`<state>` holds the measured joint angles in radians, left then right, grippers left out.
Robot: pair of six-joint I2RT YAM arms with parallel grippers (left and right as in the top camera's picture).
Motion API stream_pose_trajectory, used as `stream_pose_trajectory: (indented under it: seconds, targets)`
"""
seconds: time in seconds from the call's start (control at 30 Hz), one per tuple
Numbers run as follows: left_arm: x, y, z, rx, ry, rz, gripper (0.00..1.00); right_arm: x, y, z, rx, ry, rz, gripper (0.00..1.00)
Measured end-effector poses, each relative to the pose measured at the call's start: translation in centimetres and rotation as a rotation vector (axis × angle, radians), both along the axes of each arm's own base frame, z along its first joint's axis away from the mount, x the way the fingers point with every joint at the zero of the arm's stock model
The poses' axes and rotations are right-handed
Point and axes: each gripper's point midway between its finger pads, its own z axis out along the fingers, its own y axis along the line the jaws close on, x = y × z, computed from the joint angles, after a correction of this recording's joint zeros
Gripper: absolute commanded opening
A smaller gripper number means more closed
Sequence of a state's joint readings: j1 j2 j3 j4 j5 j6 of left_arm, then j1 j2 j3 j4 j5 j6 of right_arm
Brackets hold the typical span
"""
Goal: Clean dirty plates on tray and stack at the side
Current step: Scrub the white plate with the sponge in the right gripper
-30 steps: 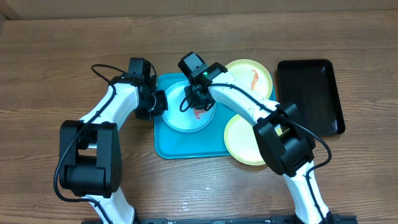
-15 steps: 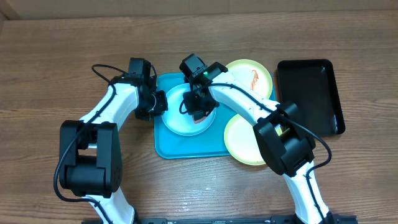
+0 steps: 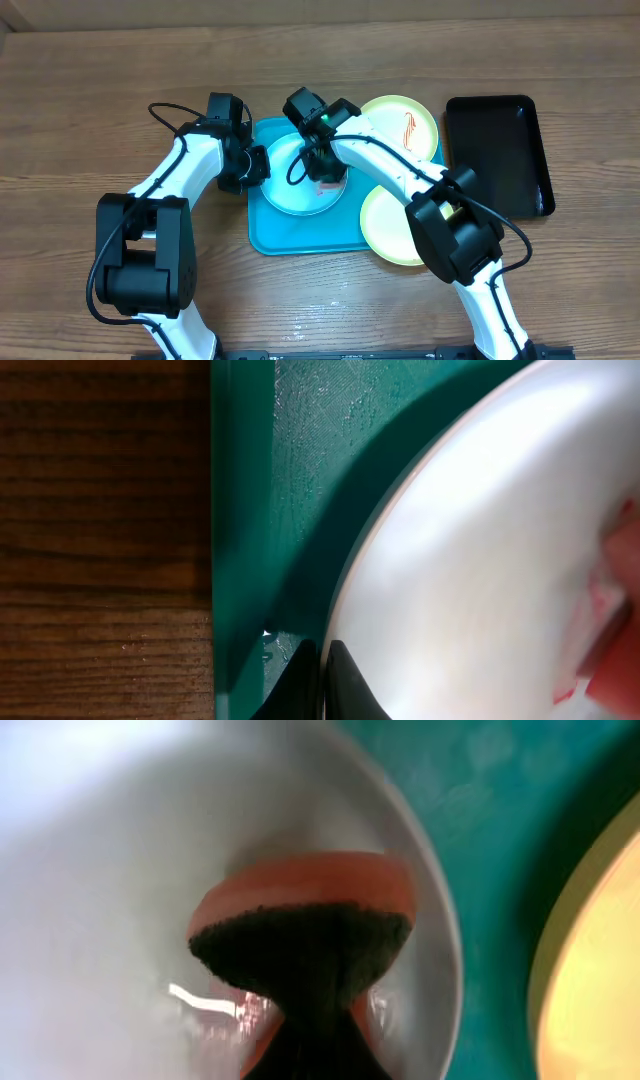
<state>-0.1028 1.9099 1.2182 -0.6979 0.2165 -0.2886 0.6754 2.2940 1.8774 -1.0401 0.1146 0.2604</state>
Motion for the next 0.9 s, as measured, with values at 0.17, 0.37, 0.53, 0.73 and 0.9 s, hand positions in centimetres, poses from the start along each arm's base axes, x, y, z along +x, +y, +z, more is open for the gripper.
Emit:
stream_pose_trajectory:
  seconds: [0.17, 0.37, 0.53, 0.73, 0.9]
  targets:
    - [0.1, 0.0, 0.0, 0.002, -0.003, 0.0, 0.04, 1.4, 0.9, 0.2, 0.033, -0.057, -0.001, 0.04]
    - [0.1, 0.0, 0.0, 0.003, -0.003, 0.001, 0.04, 1.3, 3.2, 0.4, 0.148, -0.038, 0.036, 0.04]
    - [0.1, 0.0, 0.0, 0.003, -0.003, 0.001, 0.04, -0.4, 4.8, 0.5, 0.242, 0.053, 0.086, 0.04]
    - [0.1, 0.0, 0.0, 0.003, -0.003, 0.001, 0.04, -3.2, 4.7, 0.3, 0.261, 0.178, 0.126, 0.04]
    - [0.1, 0.0, 0.0, 0.003, -0.003, 0.001, 0.04, -3.1, 2.8, -0.2, 0.156, 0.162, 0.124, 0.04]
